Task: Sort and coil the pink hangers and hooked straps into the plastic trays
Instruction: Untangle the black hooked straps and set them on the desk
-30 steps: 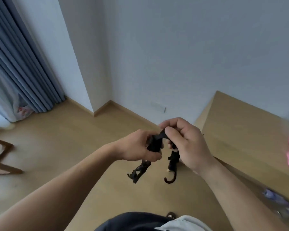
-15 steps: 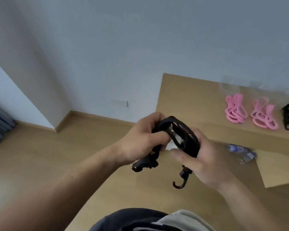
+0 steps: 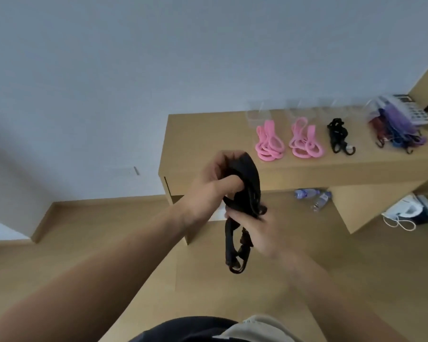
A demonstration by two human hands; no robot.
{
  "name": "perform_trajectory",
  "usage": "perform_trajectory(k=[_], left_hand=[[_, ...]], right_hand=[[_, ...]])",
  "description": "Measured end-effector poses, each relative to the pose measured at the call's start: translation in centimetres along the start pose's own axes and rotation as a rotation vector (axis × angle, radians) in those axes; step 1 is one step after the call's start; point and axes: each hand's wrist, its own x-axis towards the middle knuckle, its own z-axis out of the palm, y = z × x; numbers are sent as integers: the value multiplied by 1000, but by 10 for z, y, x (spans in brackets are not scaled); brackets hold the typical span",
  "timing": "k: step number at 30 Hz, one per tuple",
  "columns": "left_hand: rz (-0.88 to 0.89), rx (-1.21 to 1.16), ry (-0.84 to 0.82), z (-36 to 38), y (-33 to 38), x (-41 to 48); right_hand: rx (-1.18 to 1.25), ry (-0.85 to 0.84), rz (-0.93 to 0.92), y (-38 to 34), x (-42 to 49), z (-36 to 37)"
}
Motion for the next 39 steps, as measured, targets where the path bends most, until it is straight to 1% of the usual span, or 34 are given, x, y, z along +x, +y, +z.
perform_trajectory(k=[3,6,8,10,12,15,17,19,21,23,25,28,29,30,31,33,35,36,39], left_hand=[[-114,-55,-105,9,-25,9],[-205,-5,-340,21,-44,17],[-267,19,-469,30,-54,23],[-317,61,-543,39,-61,31],[-351,81,-603,47,-70,45],[-366,229,-561,54,-82,77],[-355,284,-532,56,-86,104],[-342,265,-505,56,-84,134],[-324,279,-477,57,-79,164],[-314,273,-500,58,-76,192],[-309,253,-548,64,-73,216],[-301,238,-584,78,-71,244],[-294,233,-590,84,-71,252],[-286,220,-594,91,-69,258],[-279,203,-597,98,-68,265],[-256,176,-604,111,-66,277],[-239,148,-588,128,-65,290],[-246,115,-567,138,-65,297],[-254,21,-480,166,-65,316]], right_hand=[[-5,48,14,-5,8,-31],[41,85,47,-9,16,-56],[98,127,91,-12,20,-66],[183,193,171,-16,26,-73],[279,314,255,-14,39,-84],[355,485,291,-9,64,-112],[302,546,305,-3,79,-136],[227,519,363,5,92,-160],[134,465,491,8,102,-181],[7,487,588,12,113,-199],[-175,595,546,18,123,-211],[-496,814,370,27,131,-219],[-543,836,275,29,133,-222],[-552,811,181,30,134,-225],[-510,748,86,31,135,-230],[-281,594,-54,34,139,-239],[-37,487,-88,39,142,-252],[12,458,-92,42,145,-260],[33,389,-72,52,157,-285]])
